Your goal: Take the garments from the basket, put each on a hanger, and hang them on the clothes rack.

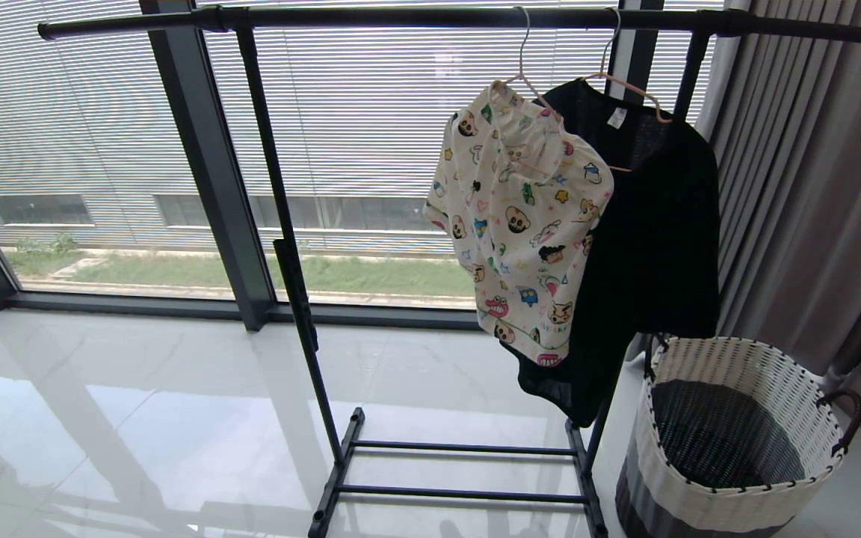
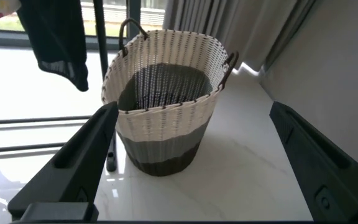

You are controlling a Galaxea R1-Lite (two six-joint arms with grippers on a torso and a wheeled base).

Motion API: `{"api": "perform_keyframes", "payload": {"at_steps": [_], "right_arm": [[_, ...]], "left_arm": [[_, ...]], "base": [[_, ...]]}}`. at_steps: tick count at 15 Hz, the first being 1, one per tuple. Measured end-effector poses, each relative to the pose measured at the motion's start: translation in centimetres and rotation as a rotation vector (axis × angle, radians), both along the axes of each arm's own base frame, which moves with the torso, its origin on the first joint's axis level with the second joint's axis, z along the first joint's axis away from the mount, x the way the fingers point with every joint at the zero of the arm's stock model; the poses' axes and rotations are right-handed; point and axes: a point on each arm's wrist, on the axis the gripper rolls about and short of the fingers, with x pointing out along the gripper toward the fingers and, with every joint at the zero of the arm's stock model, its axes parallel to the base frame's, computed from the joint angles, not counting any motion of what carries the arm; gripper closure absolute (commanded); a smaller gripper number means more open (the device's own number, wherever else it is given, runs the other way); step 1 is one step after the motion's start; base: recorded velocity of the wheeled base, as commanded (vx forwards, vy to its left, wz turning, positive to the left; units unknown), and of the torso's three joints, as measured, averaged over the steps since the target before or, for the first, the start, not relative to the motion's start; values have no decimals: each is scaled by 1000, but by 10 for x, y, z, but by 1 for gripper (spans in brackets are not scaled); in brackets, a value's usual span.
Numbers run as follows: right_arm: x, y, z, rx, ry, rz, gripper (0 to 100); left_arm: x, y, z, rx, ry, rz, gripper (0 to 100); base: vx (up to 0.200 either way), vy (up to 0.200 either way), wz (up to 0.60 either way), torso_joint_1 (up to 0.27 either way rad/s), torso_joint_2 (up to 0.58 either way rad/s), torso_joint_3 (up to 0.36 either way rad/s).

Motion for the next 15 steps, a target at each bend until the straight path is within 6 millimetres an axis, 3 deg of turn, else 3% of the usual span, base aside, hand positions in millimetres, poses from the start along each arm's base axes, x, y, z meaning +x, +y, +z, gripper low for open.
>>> {"api": "perform_keyframes", "payload": {"at_steps": [7, 9, 12, 15], "right_arm": [[-2, 1, -1, 21, -34, -108, 0], [-2, 2, -2, 13, -43, -52, 0], [0, 8, -2, 25, -72, 195, 0], [-2, 9, -4, 28, -105, 172, 0]], "left_arm": [[-4, 0, -1, -7, -52, 15, 0], [-4, 0, -1, -8, -52, 15, 0], [-4, 0, -1, -8, -52, 15, 0], [-4, 0, -1, -7, -52, 14, 0]], "base": [[0, 0, 0, 0, 0, 0], [0, 0, 0, 0, 0, 0], [0, 0, 0, 0, 0, 0], [0, 0, 0, 0, 0, 0]]}}
